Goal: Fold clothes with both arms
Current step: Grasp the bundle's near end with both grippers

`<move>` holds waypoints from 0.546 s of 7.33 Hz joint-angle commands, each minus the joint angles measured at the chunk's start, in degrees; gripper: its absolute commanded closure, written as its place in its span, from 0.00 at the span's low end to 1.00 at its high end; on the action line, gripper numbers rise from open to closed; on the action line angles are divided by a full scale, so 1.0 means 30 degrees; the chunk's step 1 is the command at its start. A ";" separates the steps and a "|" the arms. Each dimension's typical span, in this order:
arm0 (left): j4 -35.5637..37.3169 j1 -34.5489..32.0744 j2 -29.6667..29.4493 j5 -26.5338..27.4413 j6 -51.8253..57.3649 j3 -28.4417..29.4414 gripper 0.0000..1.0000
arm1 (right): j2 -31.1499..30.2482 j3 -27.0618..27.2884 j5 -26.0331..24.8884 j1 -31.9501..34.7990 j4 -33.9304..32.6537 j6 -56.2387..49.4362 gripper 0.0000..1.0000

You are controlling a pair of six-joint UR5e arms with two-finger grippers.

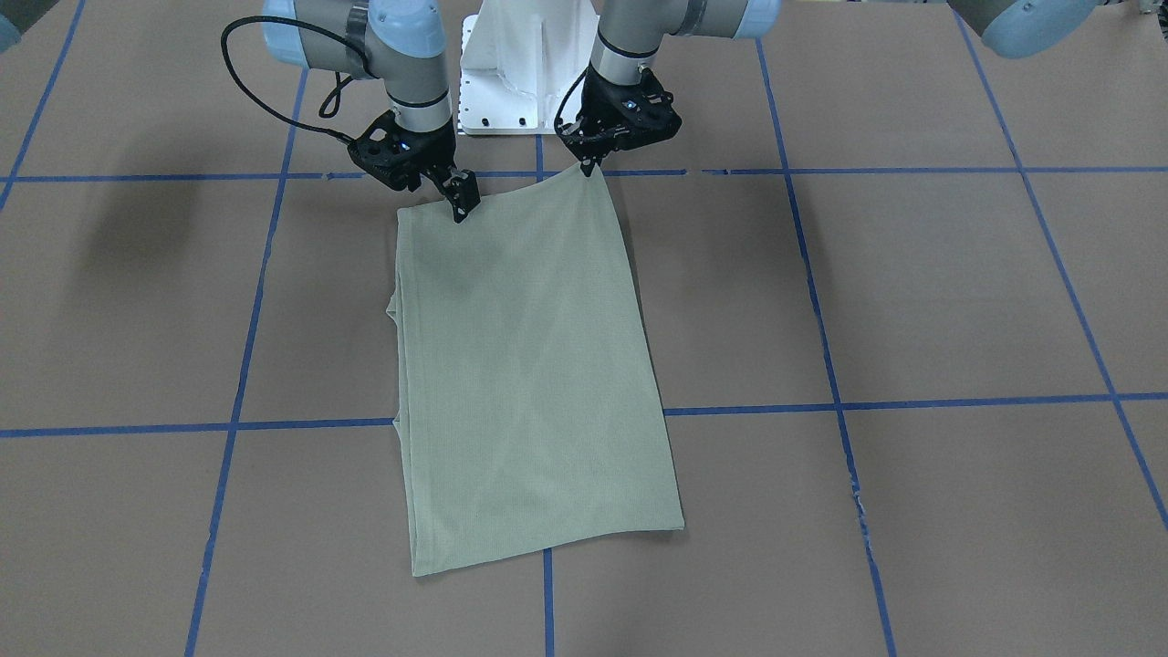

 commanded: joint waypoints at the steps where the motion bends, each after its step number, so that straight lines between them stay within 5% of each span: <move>1: 0.0004 0.0011 0.0018 0.0000 -0.0031 -0.0013 1.00 | 0.0006 -0.0006 -0.0001 -0.0019 0.0000 0.0005 0.02; 2: 0.0033 0.0011 0.0018 0.0000 -0.0031 -0.0013 1.00 | 0.0006 -0.0006 -0.0001 -0.0019 0.0000 0.0005 0.20; 4: 0.0033 0.0011 0.0018 0.0000 -0.0031 -0.0013 1.00 | -0.0023 -0.0006 -0.0001 -0.0077 0.0000 0.0034 0.34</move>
